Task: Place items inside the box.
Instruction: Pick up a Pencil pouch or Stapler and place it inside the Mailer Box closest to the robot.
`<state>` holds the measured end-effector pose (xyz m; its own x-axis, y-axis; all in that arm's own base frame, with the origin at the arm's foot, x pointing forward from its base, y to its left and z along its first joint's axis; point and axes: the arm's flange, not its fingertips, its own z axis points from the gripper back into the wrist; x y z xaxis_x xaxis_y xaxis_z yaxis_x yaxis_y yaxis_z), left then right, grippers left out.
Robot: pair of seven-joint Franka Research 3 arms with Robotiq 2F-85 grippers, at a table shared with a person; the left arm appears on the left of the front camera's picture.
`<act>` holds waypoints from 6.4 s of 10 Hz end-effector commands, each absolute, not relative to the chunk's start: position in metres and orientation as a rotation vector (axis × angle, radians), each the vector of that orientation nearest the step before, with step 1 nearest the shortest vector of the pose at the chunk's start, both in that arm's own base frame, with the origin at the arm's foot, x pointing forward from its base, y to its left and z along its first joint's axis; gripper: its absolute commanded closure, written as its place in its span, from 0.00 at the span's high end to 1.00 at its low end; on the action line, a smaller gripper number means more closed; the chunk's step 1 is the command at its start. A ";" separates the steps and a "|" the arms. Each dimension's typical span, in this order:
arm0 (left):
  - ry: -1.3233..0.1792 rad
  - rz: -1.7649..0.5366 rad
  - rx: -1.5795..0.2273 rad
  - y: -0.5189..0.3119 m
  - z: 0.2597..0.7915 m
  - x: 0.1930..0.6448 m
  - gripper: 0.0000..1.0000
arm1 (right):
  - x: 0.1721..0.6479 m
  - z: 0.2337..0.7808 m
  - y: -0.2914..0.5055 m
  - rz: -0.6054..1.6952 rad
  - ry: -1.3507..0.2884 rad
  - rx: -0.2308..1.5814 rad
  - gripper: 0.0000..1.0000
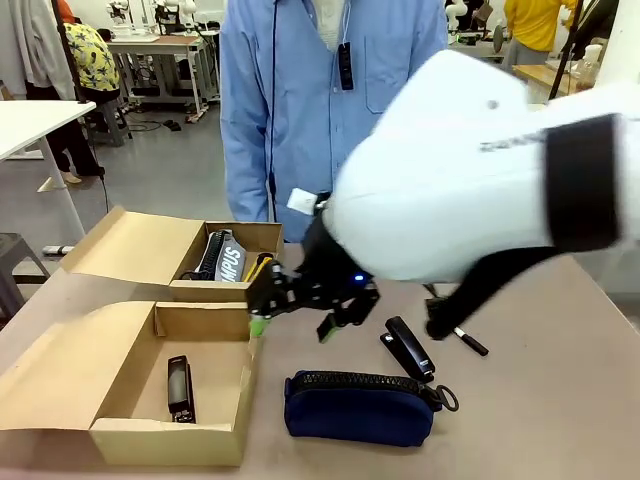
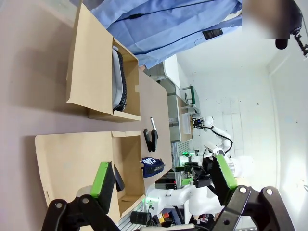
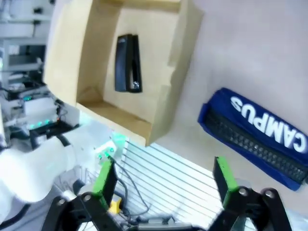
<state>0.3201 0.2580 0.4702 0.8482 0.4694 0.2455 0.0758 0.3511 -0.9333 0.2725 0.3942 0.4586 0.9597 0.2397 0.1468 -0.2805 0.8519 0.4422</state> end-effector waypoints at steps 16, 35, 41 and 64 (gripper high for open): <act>-0.547 0.250 -1.209 0.257 0.471 0.319 1.00 | 0.272 0.437 -0.168 -0.552 -0.270 1.420 1.00; -0.547 0.250 -1.209 0.257 0.471 0.319 1.00 | 0.328 0.467 0.009 0.220 -0.072 1.041 1.00; -0.547 0.250 -1.209 0.257 0.471 0.319 1.00 | 0.270 0.444 0.162 0.437 0.214 0.886 1.00; -0.547 0.250 -1.209 0.257 0.471 0.319 1.00 | 0.143 0.432 -0.112 0.084 -0.345 0.509 1.00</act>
